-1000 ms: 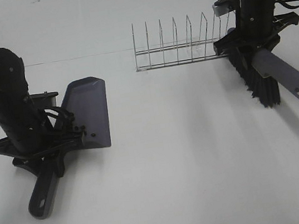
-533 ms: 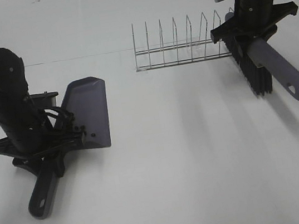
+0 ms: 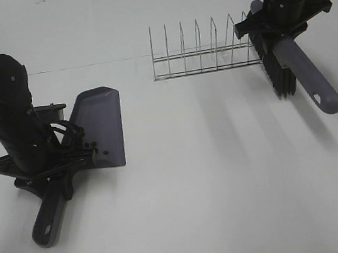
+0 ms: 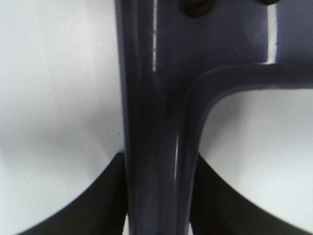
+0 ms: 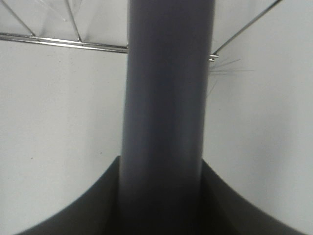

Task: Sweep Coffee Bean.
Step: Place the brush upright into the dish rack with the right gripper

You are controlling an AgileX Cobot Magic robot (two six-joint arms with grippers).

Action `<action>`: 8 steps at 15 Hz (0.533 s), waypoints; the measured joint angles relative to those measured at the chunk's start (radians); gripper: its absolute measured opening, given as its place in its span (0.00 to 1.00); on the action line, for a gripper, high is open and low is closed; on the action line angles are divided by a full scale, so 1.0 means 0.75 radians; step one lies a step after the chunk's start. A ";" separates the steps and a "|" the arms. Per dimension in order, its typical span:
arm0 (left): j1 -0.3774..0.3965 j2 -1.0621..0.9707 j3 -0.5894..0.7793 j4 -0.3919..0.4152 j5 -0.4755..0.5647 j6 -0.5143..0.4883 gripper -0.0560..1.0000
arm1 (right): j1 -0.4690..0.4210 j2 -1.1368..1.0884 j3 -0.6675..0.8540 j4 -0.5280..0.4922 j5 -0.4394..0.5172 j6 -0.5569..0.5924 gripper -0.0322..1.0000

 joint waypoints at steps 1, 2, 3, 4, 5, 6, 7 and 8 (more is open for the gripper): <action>0.000 0.000 0.000 0.000 0.000 0.000 0.35 | -0.016 0.017 -0.025 0.007 0.000 -0.007 0.29; 0.000 0.000 0.000 0.000 0.000 0.001 0.35 | -0.027 0.043 -0.056 0.013 0.000 -0.027 0.29; 0.000 0.000 0.000 0.000 0.000 0.001 0.35 | -0.028 0.068 -0.083 0.024 0.003 -0.049 0.29; 0.000 0.000 0.000 0.000 0.000 0.001 0.35 | -0.028 0.096 -0.115 0.035 0.004 -0.053 0.29; 0.000 0.000 0.000 0.000 0.000 0.001 0.35 | -0.028 0.124 -0.155 0.039 0.009 -0.055 0.29; -0.001 0.000 0.000 0.000 0.000 0.003 0.35 | -0.028 0.153 -0.203 0.040 0.016 -0.056 0.29; -0.001 0.000 0.000 0.000 0.000 0.004 0.35 | -0.028 0.176 -0.253 0.040 0.019 -0.056 0.29; -0.001 0.000 0.000 0.000 0.000 0.004 0.35 | -0.028 0.203 -0.304 0.040 0.019 -0.056 0.29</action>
